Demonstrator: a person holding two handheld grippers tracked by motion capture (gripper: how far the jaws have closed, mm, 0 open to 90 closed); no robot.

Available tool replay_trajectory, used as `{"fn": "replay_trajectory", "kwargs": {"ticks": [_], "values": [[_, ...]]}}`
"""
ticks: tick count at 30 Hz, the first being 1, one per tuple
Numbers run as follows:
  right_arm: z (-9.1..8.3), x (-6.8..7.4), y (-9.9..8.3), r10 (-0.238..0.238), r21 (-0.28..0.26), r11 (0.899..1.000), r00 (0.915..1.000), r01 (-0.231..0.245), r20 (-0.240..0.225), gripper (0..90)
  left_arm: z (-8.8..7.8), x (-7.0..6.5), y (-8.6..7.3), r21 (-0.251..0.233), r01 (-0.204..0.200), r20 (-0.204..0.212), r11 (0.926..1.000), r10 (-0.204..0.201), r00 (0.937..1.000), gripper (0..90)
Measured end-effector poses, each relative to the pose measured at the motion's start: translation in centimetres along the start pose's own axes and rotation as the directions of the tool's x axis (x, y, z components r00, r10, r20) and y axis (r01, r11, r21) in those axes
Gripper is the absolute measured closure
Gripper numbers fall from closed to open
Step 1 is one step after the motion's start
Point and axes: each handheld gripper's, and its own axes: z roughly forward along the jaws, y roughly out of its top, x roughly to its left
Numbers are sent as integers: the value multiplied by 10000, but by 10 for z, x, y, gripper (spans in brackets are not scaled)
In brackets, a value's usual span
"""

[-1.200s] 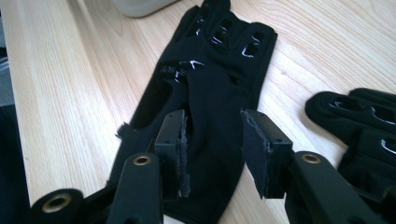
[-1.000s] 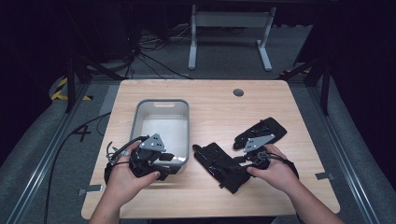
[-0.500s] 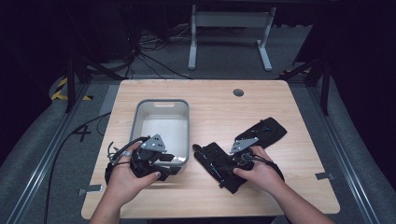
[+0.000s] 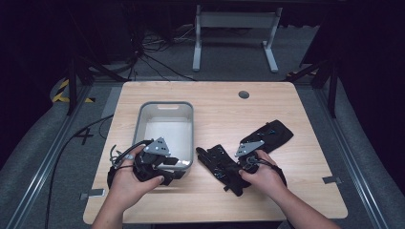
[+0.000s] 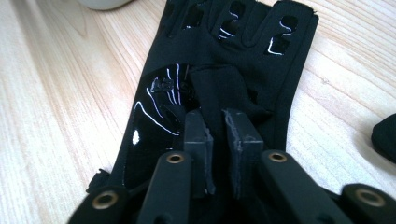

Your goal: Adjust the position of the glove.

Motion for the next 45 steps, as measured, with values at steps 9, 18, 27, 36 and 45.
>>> {"fn": "replay_trajectory", "kwargs": {"ticks": [9,18,27,36,45], "values": [[-32,-2,6,-479,-593,9972,9975,449,-512,836,2,2,1,13,-35,58,10000,35,10000,506],[-64,5,0,-1360,-530,9901,9812,1298,-1370,835,8,1,8,23,-228,245,9997,227,9994,505],[-78,-12,-18,-2246,117,9719,9415,2350,-2515,785,14,1,17,37,-473,487,9989,470,9977,505],[-75,-23,-29,-1952,309,9777,9538,2075,-2284,728,17,1,20,110,-586,559,9982,579,9968,501],[-91,-40,-26,-1094,-506,9934,9844,1033,-1377,748,13,1,17,47,-452,440,9990,450,9980,498]]}}
